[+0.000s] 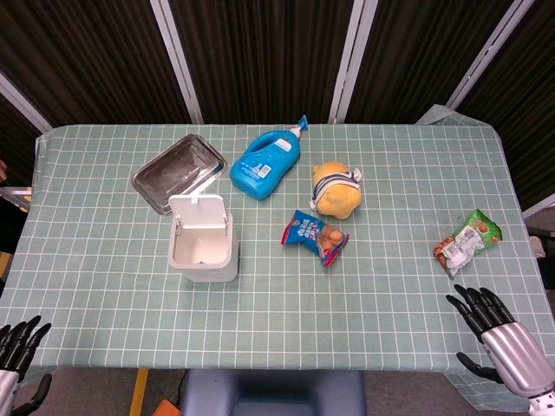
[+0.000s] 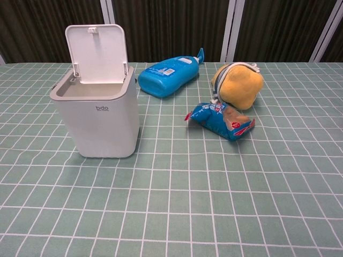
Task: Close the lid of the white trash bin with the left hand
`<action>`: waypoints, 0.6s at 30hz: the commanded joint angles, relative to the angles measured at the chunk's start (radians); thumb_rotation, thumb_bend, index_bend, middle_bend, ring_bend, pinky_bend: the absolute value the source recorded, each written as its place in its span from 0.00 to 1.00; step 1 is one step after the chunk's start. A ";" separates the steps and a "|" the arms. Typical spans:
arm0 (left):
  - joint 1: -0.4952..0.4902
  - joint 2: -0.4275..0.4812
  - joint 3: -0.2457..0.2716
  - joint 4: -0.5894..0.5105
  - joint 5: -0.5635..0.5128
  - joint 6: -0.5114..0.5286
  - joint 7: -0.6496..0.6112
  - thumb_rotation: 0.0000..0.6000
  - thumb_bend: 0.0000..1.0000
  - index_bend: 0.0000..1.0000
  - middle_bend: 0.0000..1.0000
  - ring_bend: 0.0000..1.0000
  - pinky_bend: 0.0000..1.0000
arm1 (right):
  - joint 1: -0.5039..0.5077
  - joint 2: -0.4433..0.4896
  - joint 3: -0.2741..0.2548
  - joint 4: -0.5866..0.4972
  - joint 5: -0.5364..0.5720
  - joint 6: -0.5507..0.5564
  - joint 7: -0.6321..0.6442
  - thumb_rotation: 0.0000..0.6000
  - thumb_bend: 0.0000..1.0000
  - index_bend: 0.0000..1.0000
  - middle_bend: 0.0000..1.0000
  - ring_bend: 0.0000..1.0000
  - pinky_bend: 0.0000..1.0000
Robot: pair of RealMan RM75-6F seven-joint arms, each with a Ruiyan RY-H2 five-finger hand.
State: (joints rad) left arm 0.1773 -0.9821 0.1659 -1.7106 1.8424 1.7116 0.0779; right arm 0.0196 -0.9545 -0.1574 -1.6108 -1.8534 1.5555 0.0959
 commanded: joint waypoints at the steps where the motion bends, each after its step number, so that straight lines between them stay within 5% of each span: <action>1: -0.001 0.000 0.000 0.000 0.000 -0.001 0.000 1.00 0.46 0.05 0.00 0.00 0.00 | 0.000 0.000 0.000 0.000 0.001 -0.001 -0.001 1.00 0.31 0.00 0.00 0.00 0.00; 7: -0.078 -0.017 -0.051 -0.038 -0.028 -0.075 -0.047 1.00 0.46 0.04 0.00 0.00 0.02 | -0.008 -0.010 0.008 0.002 0.007 0.011 -0.020 1.00 0.31 0.00 0.00 0.00 0.00; 10: -0.153 0.000 -0.127 -0.121 -0.109 -0.137 -0.085 1.00 0.46 0.04 0.06 0.04 0.22 | -0.012 -0.023 0.010 0.005 0.006 0.014 -0.045 1.00 0.31 0.00 0.00 0.00 0.00; 12: -0.207 0.024 -0.170 -0.174 -0.158 -0.192 -0.121 1.00 0.46 0.04 0.28 0.25 0.47 | -0.015 -0.032 0.014 0.004 0.005 0.018 -0.062 1.00 0.31 0.00 0.00 0.00 0.00; 14: -0.273 0.064 -0.205 -0.250 -0.237 -0.290 -0.187 1.00 0.47 0.05 0.64 0.61 0.81 | -0.018 -0.045 0.019 0.004 0.003 0.024 -0.078 1.00 0.31 0.00 0.00 0.00 0.00; 18: -0.381 0.110 -0.305 -0.330 -0.401 -0.406 -0.221 1.00 0.48 0.10 0.97 0.95 1.00 | -0.018 -0.067 0.028 0.010 0.004 0.023 -0.104 1.00 0.31 0.00 0.00 0.00 0.00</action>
State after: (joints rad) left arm -0.1116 -0.9178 -0.0542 -1.9645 1.5574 1.3941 -0.1027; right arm 0.0021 -1.0168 -0.1323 -1.6027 -1.8504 1.5795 -0.0024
